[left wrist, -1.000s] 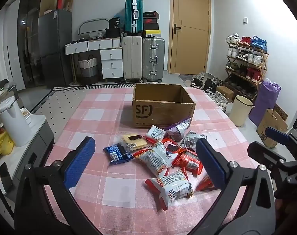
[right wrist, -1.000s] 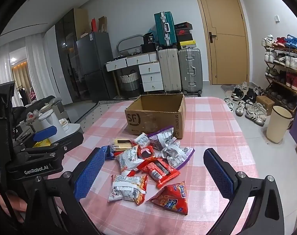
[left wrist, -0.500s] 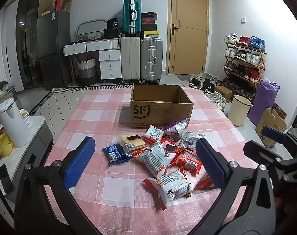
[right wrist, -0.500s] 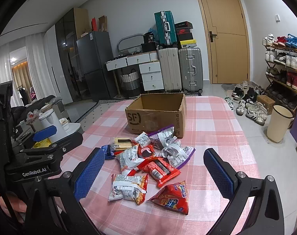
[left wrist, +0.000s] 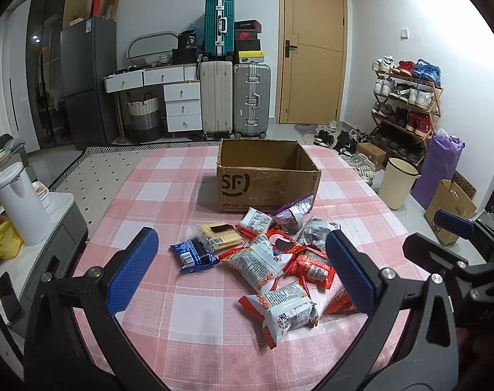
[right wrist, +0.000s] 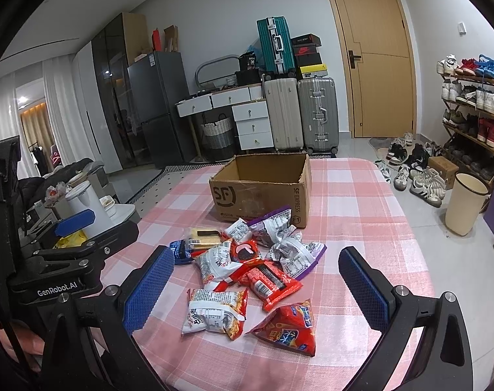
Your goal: Organize snacks
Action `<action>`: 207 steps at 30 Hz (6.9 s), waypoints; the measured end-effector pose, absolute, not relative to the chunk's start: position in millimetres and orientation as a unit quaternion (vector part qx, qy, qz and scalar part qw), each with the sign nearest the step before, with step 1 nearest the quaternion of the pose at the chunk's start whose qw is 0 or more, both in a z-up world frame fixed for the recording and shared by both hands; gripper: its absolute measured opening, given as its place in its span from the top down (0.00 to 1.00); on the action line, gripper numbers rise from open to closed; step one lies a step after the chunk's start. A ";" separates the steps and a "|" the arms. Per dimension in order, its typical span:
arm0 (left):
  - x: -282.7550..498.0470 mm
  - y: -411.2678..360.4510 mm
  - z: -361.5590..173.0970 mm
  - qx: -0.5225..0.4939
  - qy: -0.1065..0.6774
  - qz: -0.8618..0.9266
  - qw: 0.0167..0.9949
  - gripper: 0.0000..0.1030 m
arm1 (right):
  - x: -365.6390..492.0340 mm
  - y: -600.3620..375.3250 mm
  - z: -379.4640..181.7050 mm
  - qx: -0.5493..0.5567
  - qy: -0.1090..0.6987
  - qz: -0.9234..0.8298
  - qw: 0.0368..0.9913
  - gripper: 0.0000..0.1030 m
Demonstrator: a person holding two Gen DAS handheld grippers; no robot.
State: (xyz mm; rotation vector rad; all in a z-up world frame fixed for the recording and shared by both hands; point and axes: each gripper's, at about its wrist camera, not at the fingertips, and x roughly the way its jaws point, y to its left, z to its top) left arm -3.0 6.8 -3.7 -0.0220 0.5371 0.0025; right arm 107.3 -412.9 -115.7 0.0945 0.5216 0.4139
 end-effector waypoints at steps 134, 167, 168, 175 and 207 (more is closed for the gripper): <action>50.4 21.5 -124.3 -0.085 0.424 -0.096 0.897 0.01 | 164.3 -440.0 -253.8 0.116 0.375 0.260 0.882 0.52; 104.8 -15.2 -175.0 -0.144 0.480 -0.167 0.849 0.23 | 168.6 -462.2 -273.3 0.151 0.380 0.257 0.876 0.52; 103.2 -16.9 -174.1 -0.137 0.480 -0.168 0.850 0.29 | 168.7 -462.1 -273.5 0.151 0.380 0.257 0.875 0.52; 94.6 -23.2 -170.4 -0.117 0.480 -0.178 0.851 0.49 | 167.0 -461.0 -269.5 0.145 0.378 0.258 0.877 0.52; 55.7 24.2 -95.4 -0.113 0.398 -0.179 0.893 0.51 | 152.5 -433.0 -212.6 0.109 0.337 0.295 0.887 0.52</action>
